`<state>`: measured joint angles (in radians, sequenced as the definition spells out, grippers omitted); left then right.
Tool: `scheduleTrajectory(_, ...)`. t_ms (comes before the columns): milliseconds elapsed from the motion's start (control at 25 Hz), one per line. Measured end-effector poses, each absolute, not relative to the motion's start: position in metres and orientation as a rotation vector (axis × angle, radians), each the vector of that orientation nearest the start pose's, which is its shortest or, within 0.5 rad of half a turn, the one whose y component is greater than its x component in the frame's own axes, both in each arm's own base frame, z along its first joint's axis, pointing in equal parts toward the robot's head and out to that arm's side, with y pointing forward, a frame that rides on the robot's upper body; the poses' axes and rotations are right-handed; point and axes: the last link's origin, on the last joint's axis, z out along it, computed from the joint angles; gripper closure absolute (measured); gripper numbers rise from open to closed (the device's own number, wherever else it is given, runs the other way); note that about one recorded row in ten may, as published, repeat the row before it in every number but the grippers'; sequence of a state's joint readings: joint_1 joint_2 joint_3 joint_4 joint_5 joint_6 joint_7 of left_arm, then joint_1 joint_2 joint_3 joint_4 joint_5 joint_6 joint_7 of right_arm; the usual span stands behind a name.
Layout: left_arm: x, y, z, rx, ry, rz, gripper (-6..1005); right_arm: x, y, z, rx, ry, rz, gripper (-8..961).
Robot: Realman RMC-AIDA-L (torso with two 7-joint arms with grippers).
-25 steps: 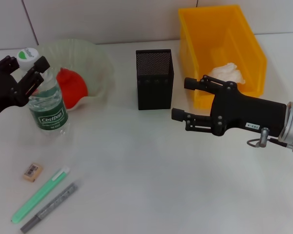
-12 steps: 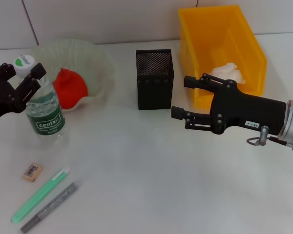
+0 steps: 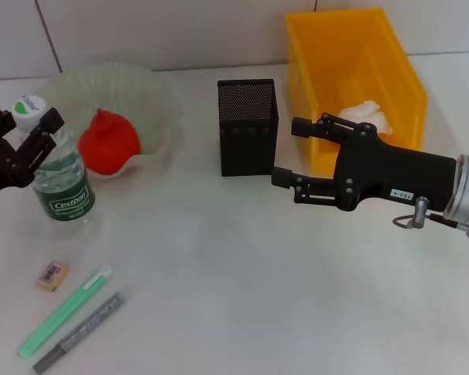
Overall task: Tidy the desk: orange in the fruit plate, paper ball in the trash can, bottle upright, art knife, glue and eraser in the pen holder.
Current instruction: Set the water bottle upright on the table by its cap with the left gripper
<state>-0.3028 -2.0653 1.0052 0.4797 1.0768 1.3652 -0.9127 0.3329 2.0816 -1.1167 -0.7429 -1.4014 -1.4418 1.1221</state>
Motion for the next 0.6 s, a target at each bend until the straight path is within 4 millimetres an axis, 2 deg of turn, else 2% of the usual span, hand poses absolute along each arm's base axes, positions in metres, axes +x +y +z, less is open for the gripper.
scheduleTrajectory(600, -0.3057, 0.3127, 0.0175, -2.022, -0.529, -1.016, 564, 0.2394, 0.3146, -0.0012, -2.531, 0.289, 0.956, 117)
